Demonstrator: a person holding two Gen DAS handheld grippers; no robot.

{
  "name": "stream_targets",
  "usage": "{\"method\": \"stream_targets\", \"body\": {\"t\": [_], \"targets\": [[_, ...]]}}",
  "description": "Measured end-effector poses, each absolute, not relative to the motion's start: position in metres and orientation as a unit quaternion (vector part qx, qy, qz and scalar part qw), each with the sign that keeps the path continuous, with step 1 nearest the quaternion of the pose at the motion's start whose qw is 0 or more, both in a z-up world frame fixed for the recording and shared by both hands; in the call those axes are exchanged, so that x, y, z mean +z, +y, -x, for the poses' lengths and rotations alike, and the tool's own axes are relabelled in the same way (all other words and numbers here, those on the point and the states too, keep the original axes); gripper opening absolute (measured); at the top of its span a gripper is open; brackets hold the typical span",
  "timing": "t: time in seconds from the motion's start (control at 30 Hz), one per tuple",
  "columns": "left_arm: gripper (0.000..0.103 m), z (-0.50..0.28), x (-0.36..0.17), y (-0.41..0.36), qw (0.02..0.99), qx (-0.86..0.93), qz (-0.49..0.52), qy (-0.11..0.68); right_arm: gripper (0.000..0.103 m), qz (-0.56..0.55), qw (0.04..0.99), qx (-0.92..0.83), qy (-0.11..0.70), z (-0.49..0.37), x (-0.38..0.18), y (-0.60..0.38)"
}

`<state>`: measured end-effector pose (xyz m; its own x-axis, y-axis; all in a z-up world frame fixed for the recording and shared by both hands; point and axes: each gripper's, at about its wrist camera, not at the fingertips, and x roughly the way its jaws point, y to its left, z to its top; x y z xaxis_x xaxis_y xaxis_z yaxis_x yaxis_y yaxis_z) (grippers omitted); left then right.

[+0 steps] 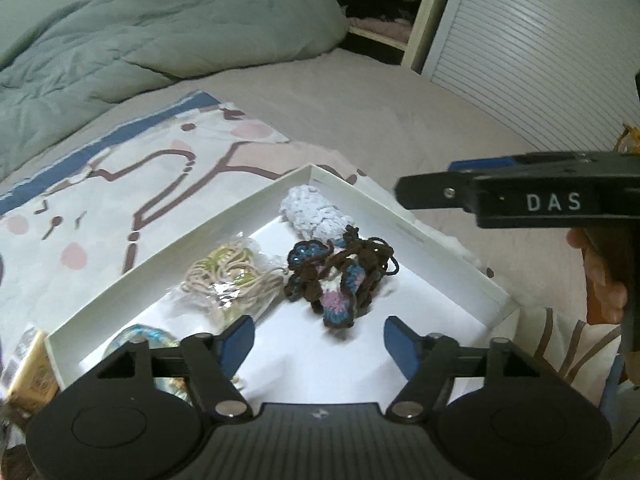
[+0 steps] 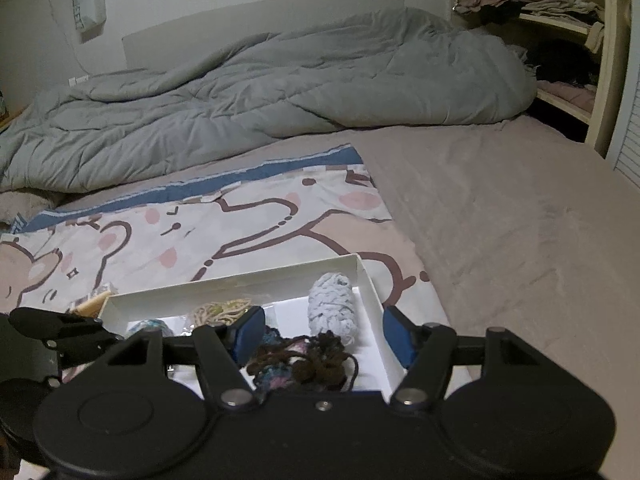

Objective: Organize objects
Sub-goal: 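Withdraw both tools from the box toward the remaining items on the sheet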

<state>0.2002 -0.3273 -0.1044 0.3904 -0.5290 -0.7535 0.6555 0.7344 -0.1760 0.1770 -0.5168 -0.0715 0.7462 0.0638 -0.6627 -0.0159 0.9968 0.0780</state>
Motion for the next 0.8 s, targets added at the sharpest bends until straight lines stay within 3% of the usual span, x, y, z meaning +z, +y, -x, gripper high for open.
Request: {"method": "stream_targets", "body": {"t": [0.53,0.8], "targets": [[0.101,-0.162,-0.068,-0.28,0.863,-0.314,-0.041,0.394,0.083,-0.028,0.942,0.0,0.335,-0.115,-0.055,-0.506],[0.103,-0.145,-0.055,-0.264,0.875,-0.302,-0.029,0.377,0.094,-0.02,0.948,-0.008,0.317,-0.088,-0.048,-0.499]]}}
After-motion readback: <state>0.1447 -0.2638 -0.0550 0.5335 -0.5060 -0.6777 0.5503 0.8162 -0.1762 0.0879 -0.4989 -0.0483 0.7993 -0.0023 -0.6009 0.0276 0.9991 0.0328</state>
